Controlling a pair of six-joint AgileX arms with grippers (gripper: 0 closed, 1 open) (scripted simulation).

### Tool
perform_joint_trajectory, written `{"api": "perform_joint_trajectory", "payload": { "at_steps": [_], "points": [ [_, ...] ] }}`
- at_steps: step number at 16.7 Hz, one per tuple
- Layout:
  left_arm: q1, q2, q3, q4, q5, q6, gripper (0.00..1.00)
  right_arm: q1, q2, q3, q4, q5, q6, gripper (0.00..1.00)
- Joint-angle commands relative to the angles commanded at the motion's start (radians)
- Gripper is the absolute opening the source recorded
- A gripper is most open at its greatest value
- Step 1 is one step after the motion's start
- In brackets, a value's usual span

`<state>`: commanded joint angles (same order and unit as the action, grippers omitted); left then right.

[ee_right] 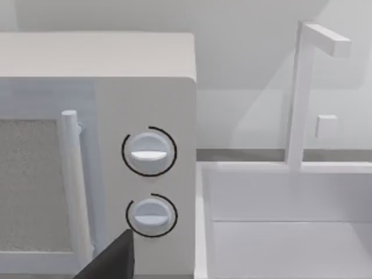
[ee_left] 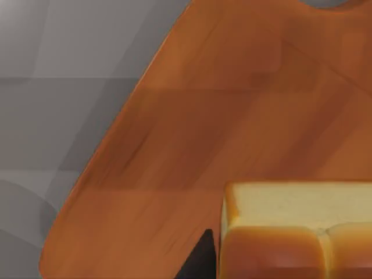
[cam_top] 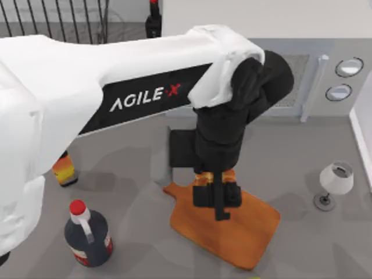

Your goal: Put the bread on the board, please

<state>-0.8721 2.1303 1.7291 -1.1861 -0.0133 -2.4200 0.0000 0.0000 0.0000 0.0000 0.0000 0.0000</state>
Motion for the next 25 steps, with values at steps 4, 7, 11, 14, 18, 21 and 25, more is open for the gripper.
{"api": "perform_joint_trajectory", "payload": {
  "at_steps": [4, 7, 11, 14, 18, 21, 25],
  "points": [
    [0.004, -0.003, -0.004, 0.001, 0.000, 0.002, 0.00, 0.000, 0.000, 0.000, 0.000, 0.000, 0.000, 1.00],
    [0.009, 0.003, -0.016, 0.019, 0.000, -0.004, 0.00, 0.000, 0.000, 0.000, 0.000, 0.000, 0.000, 1.00],
    [0.007, 0.019, -0.049, 0.062, 0.001, -0.004, 0.00, 0.000, 0.000, 0.000, 0.000, 0.000, 0.000, 1.00],
    [0.004, 0.023, -0.071, 0.099, 0.002, -0.002, 0.00, 0.000, 0.000, 0.000, 0.000, 0.000, 0.000, 1.00],
    [0.000, 0.031, -0.098, 0.146, 0.001, -0.001, 0.00, 0.000, 0.000, 0.000, 0.000, 0.000, 0.000, 1.00],
    [-0.001, 0.044, -0.113, 0.157, 0.000, 0.000, 0.00, 0.000, 0.000, 0.000, 0.000, 0.000, 0.000, 1.00],
    [-0.001, 0.044, -0.113, 0.157, 0.000, 0.000, 0.08, 0.000, 0.000, 0.000, 0.000, 0.000, 0.000, 1.00]
  ]
}}
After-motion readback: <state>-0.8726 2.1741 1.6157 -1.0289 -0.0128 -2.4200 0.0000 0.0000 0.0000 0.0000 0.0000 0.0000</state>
